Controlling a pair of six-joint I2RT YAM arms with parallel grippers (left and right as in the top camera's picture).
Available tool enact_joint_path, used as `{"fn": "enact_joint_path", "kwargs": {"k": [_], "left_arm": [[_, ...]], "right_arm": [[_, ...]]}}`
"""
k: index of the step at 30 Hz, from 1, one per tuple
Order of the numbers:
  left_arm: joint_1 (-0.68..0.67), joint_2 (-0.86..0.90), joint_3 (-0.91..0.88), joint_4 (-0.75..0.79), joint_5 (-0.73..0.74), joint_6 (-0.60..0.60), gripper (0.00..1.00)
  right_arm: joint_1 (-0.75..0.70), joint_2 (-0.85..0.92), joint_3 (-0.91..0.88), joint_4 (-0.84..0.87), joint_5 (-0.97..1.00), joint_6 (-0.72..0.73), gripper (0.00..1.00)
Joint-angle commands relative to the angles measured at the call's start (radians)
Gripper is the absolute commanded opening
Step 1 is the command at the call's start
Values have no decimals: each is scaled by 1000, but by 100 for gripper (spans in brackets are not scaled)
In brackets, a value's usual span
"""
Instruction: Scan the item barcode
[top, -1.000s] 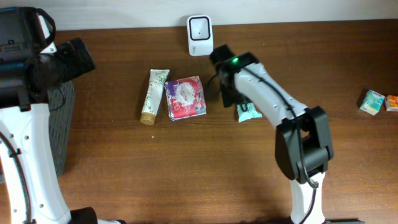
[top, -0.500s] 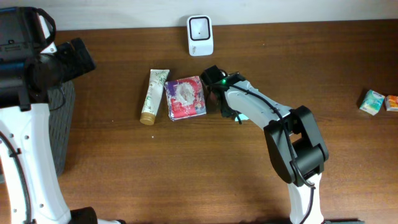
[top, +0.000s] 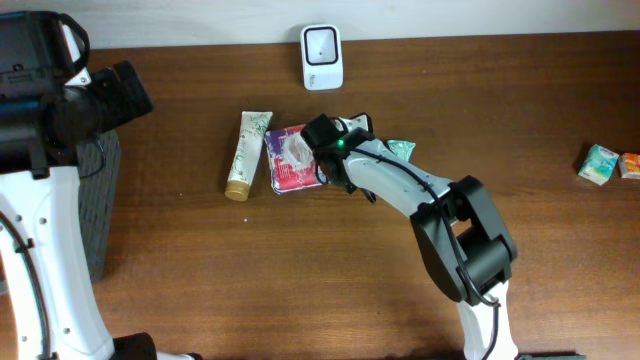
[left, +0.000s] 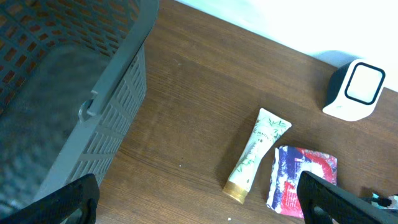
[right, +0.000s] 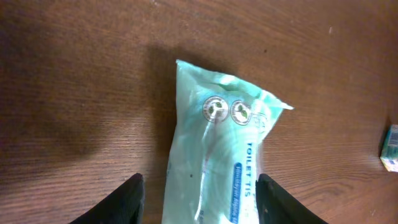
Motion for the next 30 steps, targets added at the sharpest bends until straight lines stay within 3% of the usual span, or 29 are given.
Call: {"fn": "enact_joint_path", "kwargs": {"k": [1, 11, 18, 22, 24, 27, 30], "left_arm": [[3, -8, 3, 2, -4, -9, 99], [3, -8, 3, 2, -4, -9, 99], [3, -8, 3, 2, -4, -9, 99], [3, -8, 3, 2, -4, -9, 99], [3, -8, 3, 2, -4, -9, 99], [3, -8, 3, 2, -4, -9, 100], [3, -8, 3, 2, -4, -9, 99]], "right_arm": [[-16, 87, -13, -4, -2, 9, 52], [-113, 122, 66, -154, 64, 8, 56], [-183, 122, 74, -158, 84, 5, 56], [-233, 122, 74, -111, -30, -100, 40], [-249, 122, 74, -109, -84, -101, 4], [-265, 122, 102, -146, -171, -100, 4], [-323, 120, 321, -321, -446, -130, 4]]}}
